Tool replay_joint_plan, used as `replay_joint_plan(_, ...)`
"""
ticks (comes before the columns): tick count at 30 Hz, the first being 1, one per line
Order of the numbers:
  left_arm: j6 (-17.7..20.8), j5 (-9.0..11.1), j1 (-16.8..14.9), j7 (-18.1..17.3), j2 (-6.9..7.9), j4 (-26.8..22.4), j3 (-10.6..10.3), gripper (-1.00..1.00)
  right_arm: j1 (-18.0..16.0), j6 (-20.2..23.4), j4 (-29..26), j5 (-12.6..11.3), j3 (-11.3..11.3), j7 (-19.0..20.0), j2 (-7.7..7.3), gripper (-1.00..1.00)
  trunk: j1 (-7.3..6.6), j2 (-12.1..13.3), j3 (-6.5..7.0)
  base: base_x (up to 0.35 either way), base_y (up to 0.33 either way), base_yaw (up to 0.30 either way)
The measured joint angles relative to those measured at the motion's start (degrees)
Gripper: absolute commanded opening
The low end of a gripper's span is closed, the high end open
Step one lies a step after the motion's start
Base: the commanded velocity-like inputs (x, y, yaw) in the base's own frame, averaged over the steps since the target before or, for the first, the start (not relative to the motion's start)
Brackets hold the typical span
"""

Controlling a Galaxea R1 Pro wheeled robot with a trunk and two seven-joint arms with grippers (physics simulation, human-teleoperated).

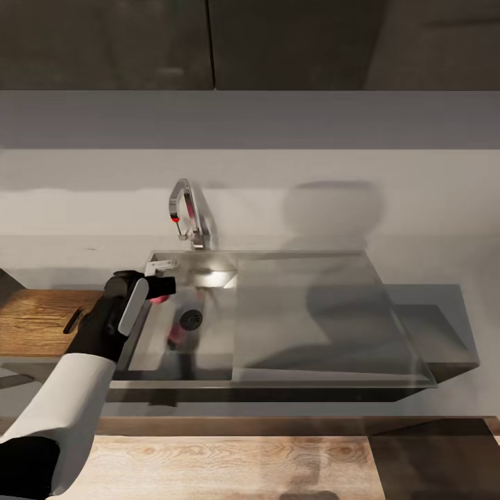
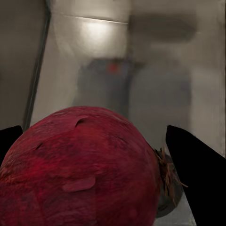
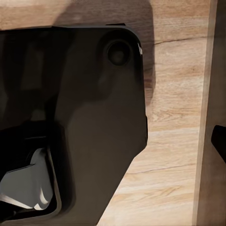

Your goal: In the kitchen, take the Vidalia onion out of the sink, dice it on the chopping board with the paring knife, put the diced onion into the bowl on the countertop, then place both the paring knife and the chopping board into the sink.

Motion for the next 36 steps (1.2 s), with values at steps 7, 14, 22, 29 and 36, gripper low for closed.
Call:
replay_joint_plan(7,3.32,0.02,0.00,-0.01,-1.21,-8.11,-0.03,-1.00,0.00,-0.04,-0.04,0.04,-0.06,0.00,-0.04,1.00,0.00,0.00,0.00,0.000,0.000,0.000)
replay_joint_plan(14,3.59,0.02,0.00,-0.02,-1.40,-10.92,-0.04,-1.00,0.00,-0.04,-0.01,0.08,-0.07,0.00,-0.05,1.00,0.00,0.00,0.00,0.000,0.000,0.000)
replay_joint_plan(22,3.69,0.03,0.00,-0.02,-1.54,-15.94,-0.05,-1.00,0.00,-0.03,-0.04,0.08,-0.07,0.00,-0.07,1.00,0.00,0.00,0.00,0.000,0.000,0.000)
replay_joint_plan(29,3.70,0.12,0.00,-0.03,-1.50,-16.63,-0.05,-1.00,0.00,-0.04,-0.01,0.08,-0.07,0.00,-0.08,1.00,0.02,0.01,0.00,-0.059,0.000,0.000)
replay_joint_plan(36,3.70,0.12,0.01,-0.02,-1.43,-16.48,-0.04,-1.00,0.00,-0.04,-0.01,0.09,-0.06,0.01,-0.08,1.00,0.03,0.02,0.00,-0.294,0.000,0.000)
